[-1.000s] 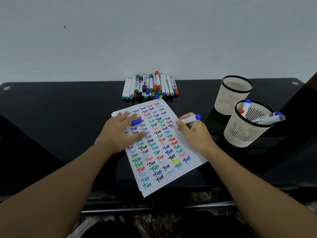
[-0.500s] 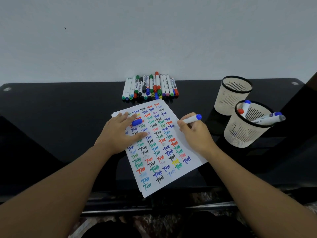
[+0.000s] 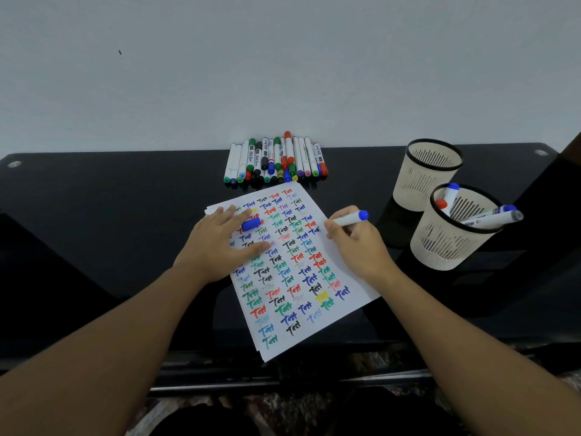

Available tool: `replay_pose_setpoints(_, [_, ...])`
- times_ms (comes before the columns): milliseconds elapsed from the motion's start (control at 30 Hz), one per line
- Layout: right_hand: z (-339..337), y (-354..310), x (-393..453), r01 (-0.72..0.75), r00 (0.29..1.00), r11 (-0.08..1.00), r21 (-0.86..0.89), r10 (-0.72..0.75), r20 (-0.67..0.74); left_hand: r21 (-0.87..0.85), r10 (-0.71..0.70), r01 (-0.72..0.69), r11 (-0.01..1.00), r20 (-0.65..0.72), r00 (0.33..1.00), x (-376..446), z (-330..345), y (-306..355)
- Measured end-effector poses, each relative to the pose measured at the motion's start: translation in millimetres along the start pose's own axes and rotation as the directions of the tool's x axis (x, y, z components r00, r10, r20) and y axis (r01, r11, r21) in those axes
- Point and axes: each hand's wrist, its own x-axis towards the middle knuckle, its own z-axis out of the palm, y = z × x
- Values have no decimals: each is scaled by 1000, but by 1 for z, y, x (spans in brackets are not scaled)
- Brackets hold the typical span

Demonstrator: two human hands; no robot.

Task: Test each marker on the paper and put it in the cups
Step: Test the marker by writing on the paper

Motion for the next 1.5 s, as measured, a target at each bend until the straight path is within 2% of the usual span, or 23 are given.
replay_pose_setpoints(200, [2, 5, 2, 26, 999, 1000, -16, -27, -39, 23, 30, -29, 999, -36, 999, 2, 3, -4])
replay_pose_setpoints(400, [0, 4, -1, 118, 992, 990, 84, -114, -45, 22, 115, -113, 993, -169, 979, 4, 9, -11])
replay_pose_setpoints(500, [0, 4, -1, 95, 996, 996, -4, -95, 5, 36, 180, -177, 984, -260, 949, 2, 10, -12])
replay_pose_setpoints(600, [-3, 1, -1, 89, 990, 994, -56, -82, 116, 33, 189, -188, 982, -309, 932, -1, 11, -12])
replay_pose_setpoints(700, [-6, -2, 3, 63, 975, 998, -7, -60, 215, 37, 197, -196, 980, -338, 920, -2, 11, -11])
replay_pose_setpoints(767, [-5, -5, 6, 98, 979, 993, 63, -108, 175, 46, 201, -197, 979, -336, 920, -3, 10, -10])
replay_pose_setpoints(867, [-3, -15, 13, 232, 971, 969, -80, -225, 82, 42, 207, -205, 978, -333, 920, -4, 10, -10])
replay_pose_setpoints(933, [1, -25, 18, 263, 956, 955, -135, -239, 172, 19, 206, -213, 977, -341, 917, -6, 10, -9])
replay_pose_setpoints(1000, [6, -34, 21, 283, 939, 922, -263, -210, 274, 5, 202, -214, 977, -351, 914, -7, 11, -8])
replay_pose_setpoints(1067, [12, -39, 24, 333, 925, 839, -430, -202, 321, 8, 195, -206, 979, -351, 916, -7, 11, -9])
replay_pose_setpoints(1133, [17, -41, 26, 372, 915, 772, -515, -211, 344, 7, 184, -193, 981, -344, 921, -6, 12, -11])
replay_pose_setpoints(1500, [28, -34, 29, 405, 906, 748, -526, -251, 341, -11, 193, -210, 978, -350, 917, -8, 10, -8])
